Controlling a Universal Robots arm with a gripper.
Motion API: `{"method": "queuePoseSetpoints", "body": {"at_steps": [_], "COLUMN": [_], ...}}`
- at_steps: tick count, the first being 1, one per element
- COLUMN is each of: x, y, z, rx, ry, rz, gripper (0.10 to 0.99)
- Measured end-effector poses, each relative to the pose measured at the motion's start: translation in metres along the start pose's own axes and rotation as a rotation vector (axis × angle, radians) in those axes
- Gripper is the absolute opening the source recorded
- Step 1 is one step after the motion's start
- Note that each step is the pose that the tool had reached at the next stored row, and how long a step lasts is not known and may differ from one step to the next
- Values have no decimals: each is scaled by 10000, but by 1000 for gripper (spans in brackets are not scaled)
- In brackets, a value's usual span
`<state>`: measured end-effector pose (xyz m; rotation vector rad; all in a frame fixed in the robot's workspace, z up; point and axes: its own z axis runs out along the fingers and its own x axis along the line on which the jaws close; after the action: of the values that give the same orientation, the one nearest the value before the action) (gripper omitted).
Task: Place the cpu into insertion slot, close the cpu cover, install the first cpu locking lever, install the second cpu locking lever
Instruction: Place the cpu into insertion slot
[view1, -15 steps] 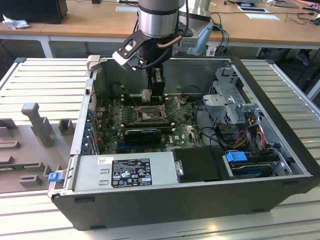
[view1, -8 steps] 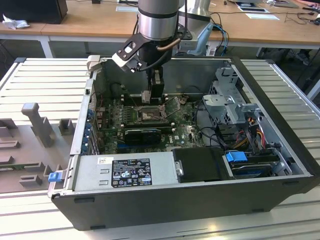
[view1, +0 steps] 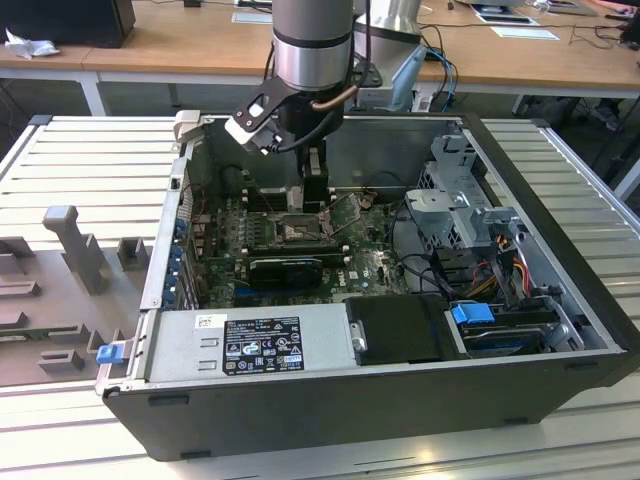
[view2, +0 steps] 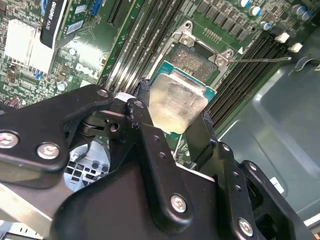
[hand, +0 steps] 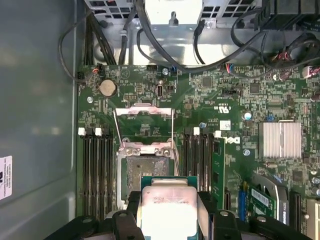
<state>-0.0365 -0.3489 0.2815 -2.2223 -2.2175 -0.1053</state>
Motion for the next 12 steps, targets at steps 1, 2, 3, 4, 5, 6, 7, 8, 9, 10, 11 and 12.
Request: {"method": "queuePoseSetpoints", "body": {"at_steps": [1,2,3,4,5,6,7,8,9,10,11,12], "x": [-1,-2,-3,-5,-7,-8,-7,0,14,34,50,66], "y": [-4,-8,-13,-15,-17,-18,-19,-21,-22,-24,-25,-26], "z": [16,32,60,99,133,151,167,202,232,263,281,301], "rx": [-27,-33,-37,-38,-38,-39,-39,-42,-40,-41,-40,-39], "ry": [-1,0,-1,0,-2,-3,-4,-2,-3,-3,-2,-1], "rz": [-1,-1,-2,3,19,34,60,77,76,73,65,49], "gripper": [533,533,533,533,533,533,533,533,533,533,533,533]}}
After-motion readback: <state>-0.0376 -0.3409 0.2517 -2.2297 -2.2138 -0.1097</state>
